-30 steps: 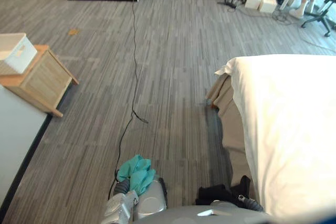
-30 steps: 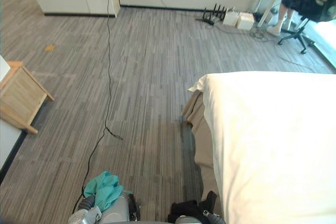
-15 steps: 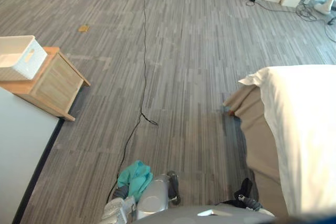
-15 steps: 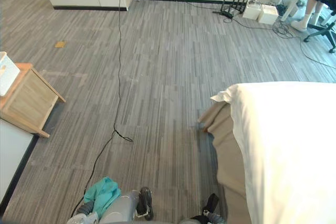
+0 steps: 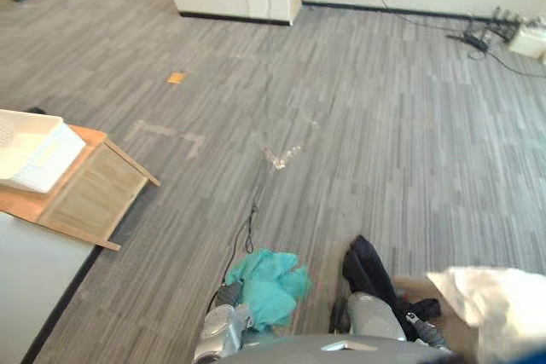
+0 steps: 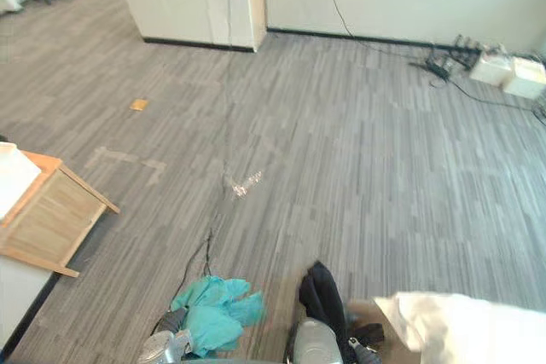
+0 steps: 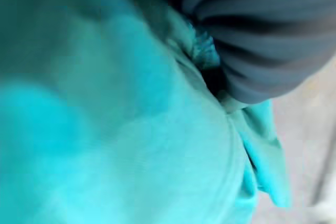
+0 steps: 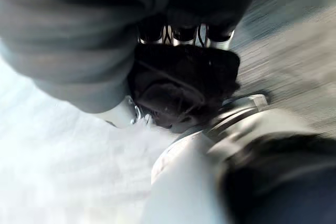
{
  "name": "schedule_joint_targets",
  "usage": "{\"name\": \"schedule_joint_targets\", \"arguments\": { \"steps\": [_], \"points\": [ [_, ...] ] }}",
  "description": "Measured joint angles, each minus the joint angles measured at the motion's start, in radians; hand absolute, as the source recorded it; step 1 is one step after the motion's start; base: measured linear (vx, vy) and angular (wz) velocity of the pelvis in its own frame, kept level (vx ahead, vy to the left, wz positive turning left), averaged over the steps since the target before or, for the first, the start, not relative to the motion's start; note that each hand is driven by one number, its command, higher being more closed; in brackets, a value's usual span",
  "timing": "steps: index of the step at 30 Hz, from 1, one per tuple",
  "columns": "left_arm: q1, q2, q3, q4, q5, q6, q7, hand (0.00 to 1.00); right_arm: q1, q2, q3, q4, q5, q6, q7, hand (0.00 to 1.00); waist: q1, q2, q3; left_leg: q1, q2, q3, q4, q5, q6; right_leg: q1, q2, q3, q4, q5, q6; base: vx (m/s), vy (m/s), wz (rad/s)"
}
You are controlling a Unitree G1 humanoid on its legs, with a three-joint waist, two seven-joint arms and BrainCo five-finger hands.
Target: Tidy the bed and pick cloth on bed and put in laundry
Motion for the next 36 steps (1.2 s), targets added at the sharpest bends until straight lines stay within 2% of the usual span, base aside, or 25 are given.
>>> {"name": "schedule_joint_targets", "arguments": {
  "steps": [2,3,6,7,8,10,12,13,14,16,17,19,20,22,25,27,28,29,30,31,32,33,34,35,36],
  "points": [
    [0.02,0.028,-0.029,-0.014,-0.032,-0.031,0.006,1.0,-0.011,-0.011,0.028,0.023,-0.064,-0.023,0.025,1.0,0.017,-0.023,-0.001,-0.102,-0.061,0.065,-0.198,-0.051,0.011,0.093,-0.005,-0.03,-0.1,0.025,0.021,0.44,-0.087,0.07],
    [0.019,0.037,-0.05,-0.023,-0.034,-0.039,0.006,1.0,-0.029,-0.011,0.032,0.031,-0.091,-0.027,0.038,1.0,0.026,-0.031,0.004,-0.122,-0.108,0.13,-0.438,-0.062,0.028,0.124,-0.02,-0.043,-0.128,0.023,0.035,0.44,-0.03,0.15],
    [0.018,0.047,-0.083,-0.021,-0.033,-0.039,0.01,1.0,-0.036,-0.007,0.035,0.04,-0.117,-0.047,0.041,1.0,0.023,-0.037,0.006,-0.072,-0.216,0.326,-0.996,0.064,0.072,0.235,-0.033,-0.11,-0.219,0.009,0.099,0.53,0.057,0.45],
    [0.014,0.053,-0.091,-0.018,-0.034,-0.035,0.015,1.0,-0.039,-0.005,0.041,0.05,-0.12,-0.053,0.04,1.0,0.025,-0.044,0.006,-0.059,-0.239,0.406,-1.093,0.125,0.147,0.291,-0.029,-0.133,-0.25,-0.006,0.133,0.67,0.119,0.61],
    [-0.001,0.065,-0.098,-0.012,-0.032,-0.024,0.015,1.0,-0.05,0.003,0.075,0.062,-0.12,-0.053,0.038,1.0,0.034,-0.073,-0.002,-0.049,-0.264,0.467,-1.08,0.15,0.251,0.327,-0.054,-0.145,-0.265,-0.012,0.159,0.68,0.112,0.52],
    [-0.018,0.091,-0.116,0.011,-0.036,0.004,0.011,1.0,-0.073,0.008,0.117,0.067,-0.12,-0.045,0.023,1.0,0.038,-0.107,-0.021,-0.05,-0.323,0.452,-1.088,0.109,0.308,0.323,-0.092,-0.143,-0.264,0.031,0.175,0.57,0.094,0.45],
    [-0.022,0.096,-0.115,0.013,-0.057,0.029,0.009,1.0,-0.098,0.025,0.118,0.066,-0.122,-0.021,0.008,1.0,0.037,-0.104,-0.026,-0.046,-0.352,0.418,-1.064,0.07,0.324,0.302,-0.12,-0.097,-0.176,0.087,0.179,0.59,0.133,0.62],
    [-0.024,0.098,-0.112,0.014,-0.075,0.048,0.018,1.0,-0.11,0.026,0.1,0.067,-0.123,0.001,-0.001,1.0,0.039,-0.108,-0.024,-0.016,-0.364,0.386,-1.048,0.03,0.324,0.262,-0.153,-0.065,-0.006,0.126,0.234,0.6,0.13,0.86],
    [-0.029,0.109,-0.113,0.024,-0.074,0.058,0.02,1.0,-0.112,0.028,0.086,0.067,-0.124,0.02,-0.012,1.0,0.038,-0.11,-0.021,0.035,-0.375,0.342,-1.036,-0.007,0.313,0.187,-0.188,-0.011,0.261,0.19,0.244,0.6,0.116,0.85],
    [-0.029,0.111,-0.114,0.045,-0.074,0.061,0.021,1.0,-0.112,0.028,0.059,0.066,-0.122,0.022,-0.019,1.0,0.035,-0.112,-0.017,0.141,-0.389,0.258,-1.049,-0.051,0.294,0.054,-0.195,0.073,0.654,0.203,0.241,0.51,0.053,0.9],
    [-0.028,0.111,-0.114,0.052,-0.073,0.061,0.021,1.0,-0.109,0.024,0.053,0.065,-0.122,0.019,-0.02,1.0,0.031,-0.11,-0.016,0.176,-0.39,0.232,-1.061,-0.059,0.289,0.013,-0.193,0.082,0.733,0.199,0.233,0.5,-0.008,1.21],
    [-0.028,0.106,-0.115,0.068,-0.071,0.061,0.02,1.0,-0.07,0.014,0.054,0.026,-0.124,0.013,-0.019,1.0,0.012,-0.104,-0.019,0.271,-0.392,0.117,-1.102,-0.085,0.282,-0.159,-0.185,0.088,0.878,0.162,0.167,0.48,-0.073,1.51],
    [-0.028,0.109,-0.114,0.072,-0.07,0.059,0.019,1.0,-0.031,0.031,0.049,0.006,-0.123,0.013,-0.022,1.0,0.009,-0.109,-0.022,0.303,-0.392,0.045,-1.112,-0.099,0.281,-0.255,-0.176,0.103,0.873,0.138,0.135,0.41,-0.11,1.8],
    [-0.037,0.109,-0.116,0.071,-0.072,0.06,0.017,1.0,0.02,0.044,0.036,-0.002,-0.123,0.014,-0.04,1.0,0.001,-0.11,-0.027,0.349,-0.391,-0.088,-1.115,-0.131,0.278,-0.371,-0.156,0.148,0.785,0.114,0.12,0.43,-0.196,2.04],
    [-0.031,0.102,-0.115,0.073,-0.073,0.068,0.01,1.0,0.066,0.068,0.023,0.031,-0.07,0.017,-0.076,1.0,-0.021,-0.103,-0.038,0.4,-0.368,-0.282,-1.095,-0.189,0.257,-0.438,-0.127,0.202,0.417,0.098,0.105,0.5,-0.303,1.99],
    [-0.018,0.092,-0.113,0.074,-0.072,0.075,0.004,1.0,0.068,0.059,0.021,0.039,-0.053,0.016,-0.08,1.0,-0.017,-0.094,-0.055,0.433,-0.337,-0.336,-1.094,-0.227,0.232,-0.453,-0.119,0.193,0.166,0.142,0.112,0.74,-0.454,1.28],
    [-0.011,0.084,-0.108,0.083,-0.071,0.076,0.005,1.0,0.069,0.048,0.02,0.045,-0.051,0.014,-0.082,1.0,-0.02,-0.076,-0.059,0.464,-0.299,-0.335,-1.099,-0.253,0.206,-0.45,-0.097,0.188,0.07,0.259,0.105,0.82,-0.46,0.71],
    [-0.011,0.057,-0.097,0.114,-0.067,0.077,0.004,1.0,0.042,0.019,-0.016,0.061,-0.045,0.014,-0.087,1.0,0.004,-0.019,-0.08,0.48,-0.229,-0.303,-1.104,-0.231,0.151,-0.409,-0.055,0.137,0.071,0.258,0.067,0.68,-0.358,0.51],
    [-0.014,0.053,-0.094,0.11,-0.061,0.074,0.003,1.0,0.034,0.021,-0.022,0.063,-0.042,0.013,-0.09,1.0,0.013,-0.019,-0.077,0.485,-0.228,-0.297,-1.106,-0.21,0.135,-0.422,-0.058,0.139,0.107,0.249,0.054,0.63,-0.35,0.38],
    [-0.047,0.048,-0.095,0.109,-0.033,0.069,-0.002,1.0,0.013,0.03,-0.025,0.054,-0.04,0.001,-0.09,1.0,-0.008,-0.043,-0.046,0.522,-0.247,-0.303,-1.101,-0.13,0.116,-0.515,-0.118,0.128,0.374,0.183,0.046,0.54,-0.372,0.62],
    [-0.024,0.052,-0.076,0.136,-0.022,0.073,0.006,1.0,0.016,0.029,-0.011,0.046,-0.03,-0.002,-0.086,1.0,-0.016,-0.035,-0.064,0.549,-0.234,-0.308,-1.081,-0.111,0.111,-0.525,-0.135,0.138,0.394,0.148,0.051,0.52,-0.372,0.84],
    [-0.002,0.055,-0.072,0.134,-0.02,0.072,0.006,1.0,0.028,0.034,-0.003,0.048,-0.028,-0.002,-0.086,1.0,-0.035,-0.058,-0.084,0.553,-0.237,-0.314,-1.064,-0.111,0.111,-0.513,-0.131,0.159,0.312,0.151,0.052,0.56,-0.383,0.84],
    [0.019,0.041,-0.062,0.132,-0.025,0.071,0.012,1.0,0.035,0.025,-0.017,0.054,-0.012,-0.001,-0.087,1.0,-0.048,-0.032,-0.111,0.564,-0.212,-0.316,-1.014,-0.118,0.114,-0.49,-0.108,0.146,0.316,0.058,0.062,0.6,-0.339,0.57],
    [0.026,0.025,-0.043,0.129,-0.027,0.074,0.014,1.0,0.034,0.01,-0.023,0.073,-0.006,0.006,-0.089,1.0,-0.045,-0.005,-0.125,0.527,-0.179,-0.303,-0.901,-0.078,0.066,-0.449,-0.079,0.117,0.314,0.018,0.025,0.61,-0.346,0.42],
    [0.026,0.021,-0.033,0.127,-0.034,0.073,0.015,1.0,0.03,0.005,-0.023,0.07,-0.005,0.012,-0.09,1.0,-0.045,0.0,-0.124,0.497,-0.172,-0.303,-0.825,-0.04,0.027,-0.422,-0.067,0.107,0.309,0.0,0.019,0.55,-0.322,0.28]
  ]
}}
